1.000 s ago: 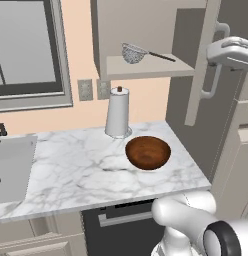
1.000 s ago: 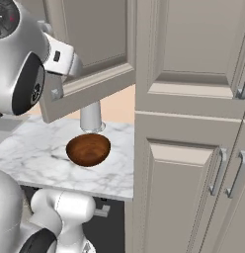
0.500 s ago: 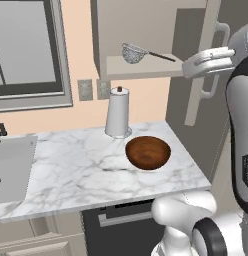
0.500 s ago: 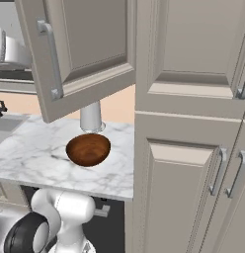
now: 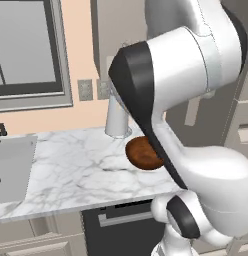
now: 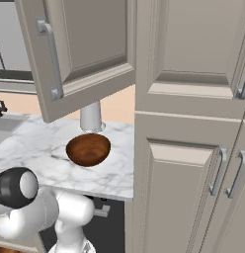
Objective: Open the cabinet and setup a tea strainer by placing it in the bowl upright.
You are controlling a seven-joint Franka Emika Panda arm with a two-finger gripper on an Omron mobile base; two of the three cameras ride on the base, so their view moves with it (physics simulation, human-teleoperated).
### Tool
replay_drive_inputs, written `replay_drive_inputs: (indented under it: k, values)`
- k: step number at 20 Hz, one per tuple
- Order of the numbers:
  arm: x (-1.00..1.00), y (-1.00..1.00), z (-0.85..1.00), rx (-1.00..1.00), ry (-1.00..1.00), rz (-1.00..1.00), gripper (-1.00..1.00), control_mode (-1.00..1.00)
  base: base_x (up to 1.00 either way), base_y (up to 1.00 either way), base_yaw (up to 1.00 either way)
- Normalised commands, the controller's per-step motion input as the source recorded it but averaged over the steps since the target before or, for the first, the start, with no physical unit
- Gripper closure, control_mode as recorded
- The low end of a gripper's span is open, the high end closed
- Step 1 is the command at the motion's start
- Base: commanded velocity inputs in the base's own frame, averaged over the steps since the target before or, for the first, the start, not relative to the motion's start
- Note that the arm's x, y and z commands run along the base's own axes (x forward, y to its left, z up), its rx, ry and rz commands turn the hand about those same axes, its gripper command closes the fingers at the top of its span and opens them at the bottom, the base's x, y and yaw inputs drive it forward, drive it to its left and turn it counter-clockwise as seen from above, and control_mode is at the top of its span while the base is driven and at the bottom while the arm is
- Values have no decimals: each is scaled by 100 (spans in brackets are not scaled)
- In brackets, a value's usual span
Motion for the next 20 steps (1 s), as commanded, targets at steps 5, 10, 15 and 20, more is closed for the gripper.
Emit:
replay_drive_inputs:
  k: [5,10,15,20]
  values:
    - [46,24,-32,-57,33,7,-100,-100,0,0,0]
    - [30,2,-12,-33,30,9,-100,-100,0,0,0]
    - [30,-14,-29,-12,41,9,-100,-100,0,0,0]
    - [1,-34,-34,-5,33,3,-100,-100,0,0,0]
